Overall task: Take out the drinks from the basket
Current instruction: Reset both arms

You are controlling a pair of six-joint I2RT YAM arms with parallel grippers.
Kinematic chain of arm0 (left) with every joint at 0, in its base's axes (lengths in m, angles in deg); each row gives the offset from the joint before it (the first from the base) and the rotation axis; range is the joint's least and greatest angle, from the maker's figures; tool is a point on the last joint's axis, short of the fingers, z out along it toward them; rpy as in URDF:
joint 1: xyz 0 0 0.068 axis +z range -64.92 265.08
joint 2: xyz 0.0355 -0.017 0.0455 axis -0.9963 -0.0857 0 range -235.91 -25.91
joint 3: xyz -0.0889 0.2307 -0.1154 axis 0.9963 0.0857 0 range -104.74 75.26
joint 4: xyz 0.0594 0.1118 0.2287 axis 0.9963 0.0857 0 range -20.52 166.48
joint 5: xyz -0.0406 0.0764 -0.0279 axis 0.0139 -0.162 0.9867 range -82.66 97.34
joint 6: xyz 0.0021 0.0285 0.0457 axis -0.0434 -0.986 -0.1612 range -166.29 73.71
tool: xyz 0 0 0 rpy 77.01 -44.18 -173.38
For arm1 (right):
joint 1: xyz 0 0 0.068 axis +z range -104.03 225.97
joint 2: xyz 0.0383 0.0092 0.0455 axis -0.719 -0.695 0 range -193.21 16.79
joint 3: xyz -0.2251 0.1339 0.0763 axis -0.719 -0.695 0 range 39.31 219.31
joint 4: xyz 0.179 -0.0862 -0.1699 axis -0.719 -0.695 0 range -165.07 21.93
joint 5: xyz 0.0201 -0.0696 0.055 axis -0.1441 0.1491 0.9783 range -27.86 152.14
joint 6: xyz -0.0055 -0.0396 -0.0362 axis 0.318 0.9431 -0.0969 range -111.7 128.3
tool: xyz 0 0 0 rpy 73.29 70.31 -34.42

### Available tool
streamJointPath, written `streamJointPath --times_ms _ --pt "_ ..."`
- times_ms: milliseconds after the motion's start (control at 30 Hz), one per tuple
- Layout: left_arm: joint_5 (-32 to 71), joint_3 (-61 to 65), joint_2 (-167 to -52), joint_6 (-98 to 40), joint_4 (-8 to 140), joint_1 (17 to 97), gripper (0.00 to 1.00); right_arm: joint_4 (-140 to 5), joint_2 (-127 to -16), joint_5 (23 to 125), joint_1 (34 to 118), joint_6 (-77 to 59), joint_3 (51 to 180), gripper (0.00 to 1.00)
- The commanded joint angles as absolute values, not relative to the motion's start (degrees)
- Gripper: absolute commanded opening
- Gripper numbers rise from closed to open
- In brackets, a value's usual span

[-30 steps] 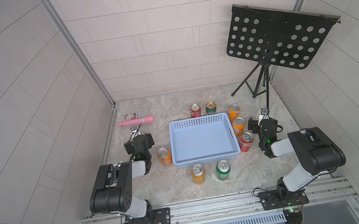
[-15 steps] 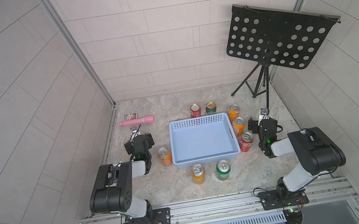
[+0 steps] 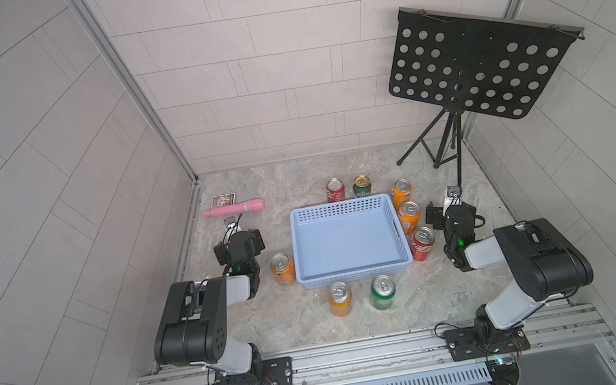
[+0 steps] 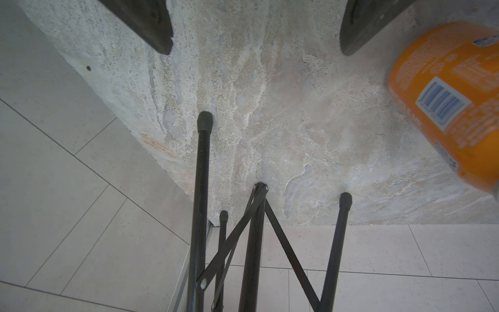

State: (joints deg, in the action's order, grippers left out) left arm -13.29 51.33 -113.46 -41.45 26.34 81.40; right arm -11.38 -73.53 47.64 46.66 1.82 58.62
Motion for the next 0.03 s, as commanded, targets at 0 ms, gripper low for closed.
streamJointPath --times_ms 0 --pt "-13.6 50.5 -113.6 -42.2 26.3 81.2 1.00 -11.6 -72.7 47.6 46.6 1.4 59.0 1.00"
